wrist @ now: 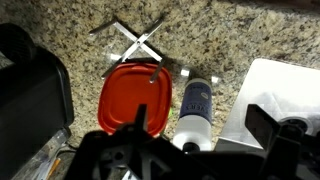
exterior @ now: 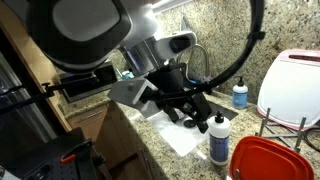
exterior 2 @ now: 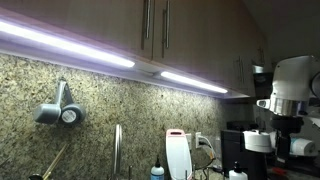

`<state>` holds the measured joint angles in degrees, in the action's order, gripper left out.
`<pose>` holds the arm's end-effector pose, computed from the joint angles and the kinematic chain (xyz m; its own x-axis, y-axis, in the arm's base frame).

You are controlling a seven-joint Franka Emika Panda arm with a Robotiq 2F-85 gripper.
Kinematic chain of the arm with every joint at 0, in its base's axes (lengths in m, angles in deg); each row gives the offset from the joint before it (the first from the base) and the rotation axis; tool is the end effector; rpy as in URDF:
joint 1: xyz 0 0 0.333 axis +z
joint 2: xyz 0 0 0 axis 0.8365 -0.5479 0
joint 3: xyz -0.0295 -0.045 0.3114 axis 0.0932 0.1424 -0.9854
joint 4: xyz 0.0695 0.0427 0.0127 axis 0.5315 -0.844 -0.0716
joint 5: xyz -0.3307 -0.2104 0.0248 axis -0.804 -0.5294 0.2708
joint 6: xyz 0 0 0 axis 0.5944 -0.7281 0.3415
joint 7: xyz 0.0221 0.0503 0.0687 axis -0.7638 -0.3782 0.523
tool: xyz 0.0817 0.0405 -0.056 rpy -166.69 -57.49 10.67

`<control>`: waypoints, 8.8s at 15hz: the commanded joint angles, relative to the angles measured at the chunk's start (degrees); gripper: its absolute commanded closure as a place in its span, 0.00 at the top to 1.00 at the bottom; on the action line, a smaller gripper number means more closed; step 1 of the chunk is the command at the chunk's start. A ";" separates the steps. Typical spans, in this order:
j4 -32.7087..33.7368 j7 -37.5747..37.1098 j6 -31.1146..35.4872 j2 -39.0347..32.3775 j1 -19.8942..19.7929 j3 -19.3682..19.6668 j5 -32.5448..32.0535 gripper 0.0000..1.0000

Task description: Put the right bottle into the sink

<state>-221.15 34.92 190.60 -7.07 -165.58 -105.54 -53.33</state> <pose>0.3888 -0.1718 0.2554 0.9707 0.0778 0.2273 0.0188 -0.9678 0.2509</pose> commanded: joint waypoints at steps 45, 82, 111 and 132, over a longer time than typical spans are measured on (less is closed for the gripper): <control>7.95 -11.65 24.87 39.36 -28.50 -43.92 28.96 1.00; 18.06 -15.56 24.73 54.54 -17.77 -41.73 35.65 1.00; 26.69 -17.85 24.83 36.11 -20.08 -40.14 34.51 1.00; 17.93 -16.99 24.60 39.39 -21.22 -41.29 31.96 1.00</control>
<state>-203.17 18.12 215.33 32.25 -187.10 -147.03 -21.34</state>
